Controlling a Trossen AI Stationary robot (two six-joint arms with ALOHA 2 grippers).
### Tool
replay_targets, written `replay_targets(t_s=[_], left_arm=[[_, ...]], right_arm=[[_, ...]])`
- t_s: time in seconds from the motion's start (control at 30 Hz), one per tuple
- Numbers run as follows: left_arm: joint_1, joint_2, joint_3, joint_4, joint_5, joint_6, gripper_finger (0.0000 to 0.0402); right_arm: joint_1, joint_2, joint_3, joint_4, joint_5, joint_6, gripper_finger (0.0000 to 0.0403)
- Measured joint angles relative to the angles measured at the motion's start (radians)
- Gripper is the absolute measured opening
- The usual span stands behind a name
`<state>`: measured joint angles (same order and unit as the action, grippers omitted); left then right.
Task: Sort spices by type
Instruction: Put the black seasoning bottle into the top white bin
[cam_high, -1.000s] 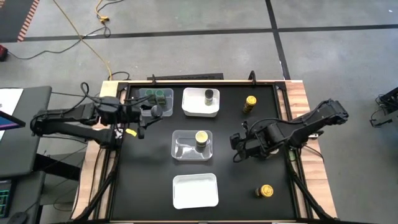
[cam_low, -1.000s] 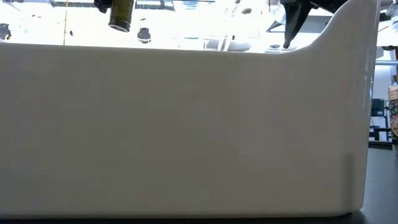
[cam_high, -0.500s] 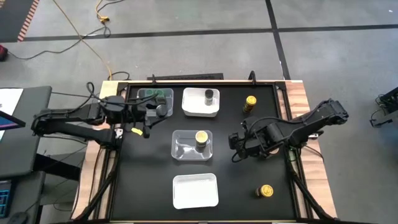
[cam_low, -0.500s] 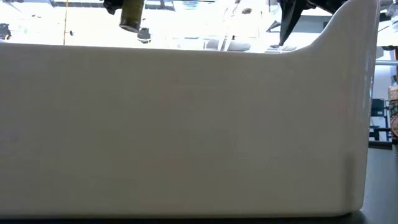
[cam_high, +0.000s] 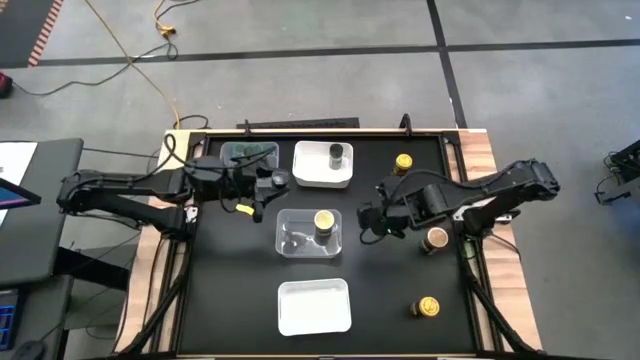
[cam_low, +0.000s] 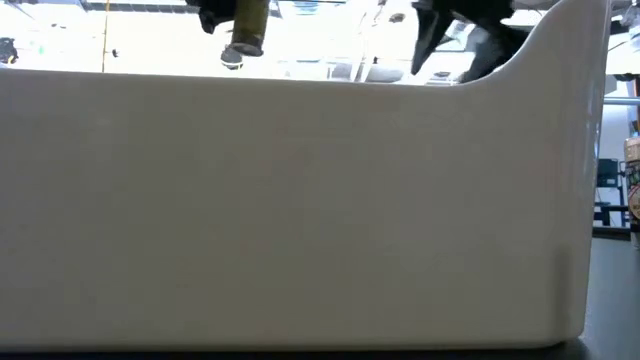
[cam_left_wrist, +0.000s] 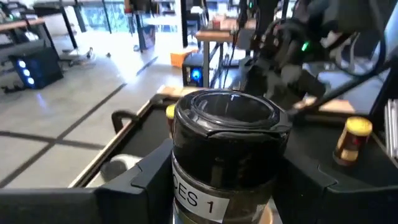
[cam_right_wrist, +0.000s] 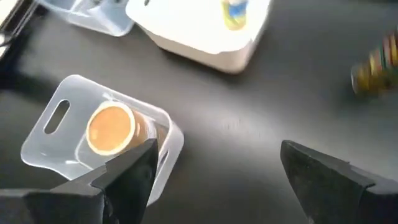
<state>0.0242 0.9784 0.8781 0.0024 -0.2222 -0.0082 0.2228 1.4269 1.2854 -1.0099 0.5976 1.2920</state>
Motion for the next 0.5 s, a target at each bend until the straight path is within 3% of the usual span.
replay_targets(t_s=[0.23, 0.5], left_arm=[[0.000, 0.053, 0.000, 0.173, -0.001, -0.028, 0.0208], [0.000, 0.056, 0.000, 0.191, -0.013, -0.098, 0.0208]], right_arm=[[-0.129, -0.024, 0.000, 0.074, -0.043, -0.405, 0.0364], [-0.260, -0.147, -0.046, 0.096, -0.100, -0.691, 0.0364]])
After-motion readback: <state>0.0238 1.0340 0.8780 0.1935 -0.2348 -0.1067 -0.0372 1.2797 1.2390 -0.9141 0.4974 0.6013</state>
